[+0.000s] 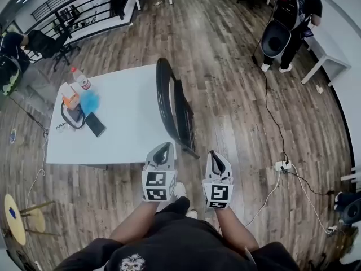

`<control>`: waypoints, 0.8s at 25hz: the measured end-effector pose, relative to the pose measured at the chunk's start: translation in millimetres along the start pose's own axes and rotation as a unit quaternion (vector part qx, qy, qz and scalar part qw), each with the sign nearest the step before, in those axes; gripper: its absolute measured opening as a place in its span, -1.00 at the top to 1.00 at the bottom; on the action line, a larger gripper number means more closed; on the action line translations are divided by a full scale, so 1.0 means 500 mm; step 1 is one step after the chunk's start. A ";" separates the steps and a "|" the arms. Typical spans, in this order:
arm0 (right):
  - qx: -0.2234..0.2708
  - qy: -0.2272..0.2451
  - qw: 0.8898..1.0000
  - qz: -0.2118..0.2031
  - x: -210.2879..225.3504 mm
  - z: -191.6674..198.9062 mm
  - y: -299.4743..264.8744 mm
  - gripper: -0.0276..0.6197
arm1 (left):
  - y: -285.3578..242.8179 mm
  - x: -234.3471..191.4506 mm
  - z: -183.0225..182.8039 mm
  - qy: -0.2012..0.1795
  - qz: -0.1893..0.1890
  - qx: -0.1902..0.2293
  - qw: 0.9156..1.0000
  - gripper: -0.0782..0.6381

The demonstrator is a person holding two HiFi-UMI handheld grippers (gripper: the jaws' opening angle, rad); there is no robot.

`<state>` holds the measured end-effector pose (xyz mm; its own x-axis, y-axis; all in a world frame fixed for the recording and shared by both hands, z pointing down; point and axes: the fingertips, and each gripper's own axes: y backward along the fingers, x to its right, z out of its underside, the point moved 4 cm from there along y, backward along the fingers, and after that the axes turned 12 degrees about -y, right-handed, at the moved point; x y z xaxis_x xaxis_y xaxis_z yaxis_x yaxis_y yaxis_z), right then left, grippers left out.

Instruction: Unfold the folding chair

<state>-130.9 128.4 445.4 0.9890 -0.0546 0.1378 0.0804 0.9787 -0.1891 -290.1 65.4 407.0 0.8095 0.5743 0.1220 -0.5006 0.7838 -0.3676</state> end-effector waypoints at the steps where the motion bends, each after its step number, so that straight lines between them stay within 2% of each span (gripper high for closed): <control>1: -0.003 -0.001 1.000 -0.004 -0.001 -0.002 -0.029 0.87 | -0.016 -0.016 -0.008 -0.001 -0.006 0.001 1.000 0.77; 8: -0.025 0.001 0.999 -0.034 -0.029 -0.017 -0.188 0.87 | -0.094 -0.118 -0.046 0.013 -0.038 -0.011 0.999 0.75; 9: -0.029 -0.002 0.999 -0.039 -0.029 -0.019 -0.208 0.87 | -0.104 -0.130 -0.052 0.017 -0.040 -0.012 0.999 0.70; 12: -0.050 -0.026 0.997 -0.048 -0.024 -0.017 -0.273 0.85 | -0.139 -0.154 -0.070 0.026 -0.032 -0.026 0.999 0.33; 13: -0.062 -0.035 0.996 -0.050 -0.022 -0.011 -0.297 0.71 | -0.150 -0.162 -0.076 0.026 -0.033 -0.031 0.999 0.24; 14: -0.076 -0.046 0.995 -0.052 -0.020 -0.003 -0.321 0.51 | -0.160 -0.170 -0.080 0.025 -0.038 -0.035 0.998 0.24; 16: -0.107 -0.068 0.990 -0.059 -0.015 0.019 -0.375 0.29 | -0.184 -0.188 -0.089 0.028 -0.050 -0.040 0.998 0.24; 20: -0.178 -0.084 0.978 -0.072 -0.007 0.077 -0.475 0.11 | -0.244 -0.209 -0.091 0.038 -0.059 -0.068 0.995 0.18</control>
<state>-158.1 -96.1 527.2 0.9322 -0.1244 0.3398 0.2853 0.8304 -0.4787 -299.8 -100.9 397.0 0.8840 0.4560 0.1034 -0.3584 0.8028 -0.4764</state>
